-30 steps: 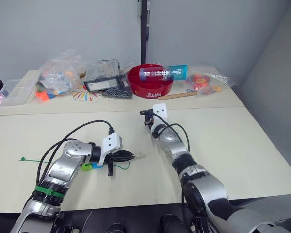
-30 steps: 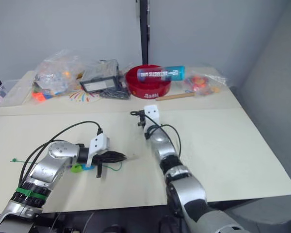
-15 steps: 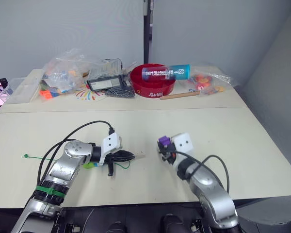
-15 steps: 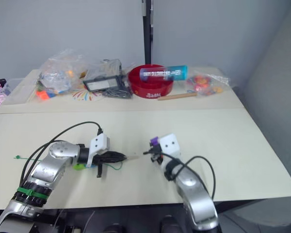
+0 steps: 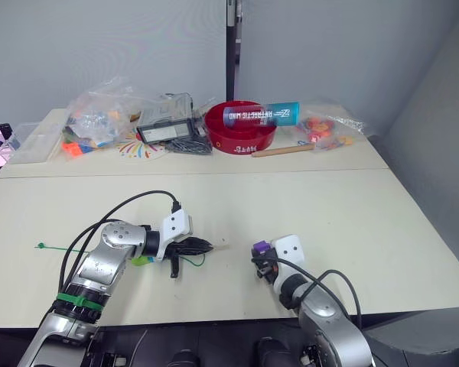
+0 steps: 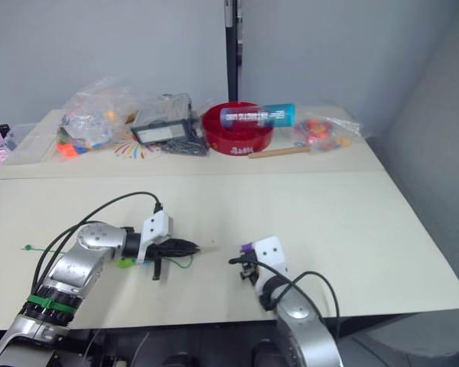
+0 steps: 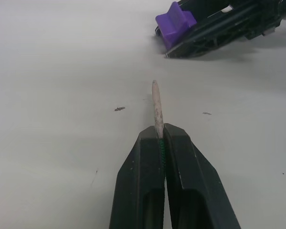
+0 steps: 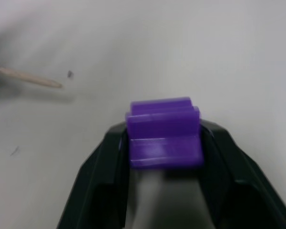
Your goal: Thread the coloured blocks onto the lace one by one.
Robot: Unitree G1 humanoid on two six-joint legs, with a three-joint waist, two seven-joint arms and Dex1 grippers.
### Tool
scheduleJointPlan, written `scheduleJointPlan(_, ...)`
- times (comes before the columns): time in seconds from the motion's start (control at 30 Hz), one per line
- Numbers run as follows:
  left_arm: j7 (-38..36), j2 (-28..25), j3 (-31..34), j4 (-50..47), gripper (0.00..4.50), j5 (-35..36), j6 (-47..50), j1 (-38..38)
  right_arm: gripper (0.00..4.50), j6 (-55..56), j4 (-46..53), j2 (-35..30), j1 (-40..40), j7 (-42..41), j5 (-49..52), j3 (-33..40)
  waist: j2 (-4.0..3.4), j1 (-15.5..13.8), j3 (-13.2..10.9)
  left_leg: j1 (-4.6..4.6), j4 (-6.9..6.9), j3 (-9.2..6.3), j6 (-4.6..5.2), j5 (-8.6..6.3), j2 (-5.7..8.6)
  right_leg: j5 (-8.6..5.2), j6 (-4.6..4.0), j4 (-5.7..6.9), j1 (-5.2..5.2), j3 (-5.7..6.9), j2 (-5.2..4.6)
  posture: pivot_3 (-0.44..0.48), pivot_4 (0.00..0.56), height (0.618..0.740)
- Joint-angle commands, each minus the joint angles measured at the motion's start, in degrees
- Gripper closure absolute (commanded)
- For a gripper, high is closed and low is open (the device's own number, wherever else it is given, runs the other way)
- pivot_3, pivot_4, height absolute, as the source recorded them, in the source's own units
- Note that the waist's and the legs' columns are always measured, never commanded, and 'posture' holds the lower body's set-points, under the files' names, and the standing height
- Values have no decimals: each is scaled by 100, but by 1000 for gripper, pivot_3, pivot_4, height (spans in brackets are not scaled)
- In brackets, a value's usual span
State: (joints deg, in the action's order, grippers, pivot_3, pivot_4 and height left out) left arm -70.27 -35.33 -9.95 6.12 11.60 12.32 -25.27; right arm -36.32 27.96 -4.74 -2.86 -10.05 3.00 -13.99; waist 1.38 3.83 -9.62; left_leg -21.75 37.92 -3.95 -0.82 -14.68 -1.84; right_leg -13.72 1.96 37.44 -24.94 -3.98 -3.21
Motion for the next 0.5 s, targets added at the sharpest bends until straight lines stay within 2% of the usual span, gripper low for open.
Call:
scheduleJointPlan(0.03,-30,-41,99,-90,4500,89,-124,-121,1278,-109,-17,-1,-75,-83,110,-60,2,0,1,2,0,0,0,0,0,0,0,-1,2,0,0,0,150,731)
scheduleJointPlan(0.17,-50,-69,117,-78,4500,89,-103,-142,28,-127,646,-427,-12,-491,337,185,2,-18,1,3,0,0,0,0,1,0,1,-6,8,0,-1,0,150,731)
scheduleJointPlan(0.3,-63,-84,133,-118,4500,125,-80,-155,28,40,998,-1580,246,-1743,941,612,2,-53,0,-2,0,0,0,0,2,0,2,-25,14,3,-3,0,150,731)
scheduleJointPlan(0.43,-63,-85,139,-212,4500,154,-49,-129,28,458,563,-2583,742,-3419,1795,946,6,-45,-3,14,0,0,3,-2,-1,0,3,-33,33,5,0,0,150,731)
scheduleJointPlan(0.5,-60,-85,135,-241,4500,155,-42,-111,28,646,154,-3053,1123,-4222,1928,823,7,-39,-4,37,0,0,7,-4,-1,-1,4,-40,61,5,1,0,150,731)
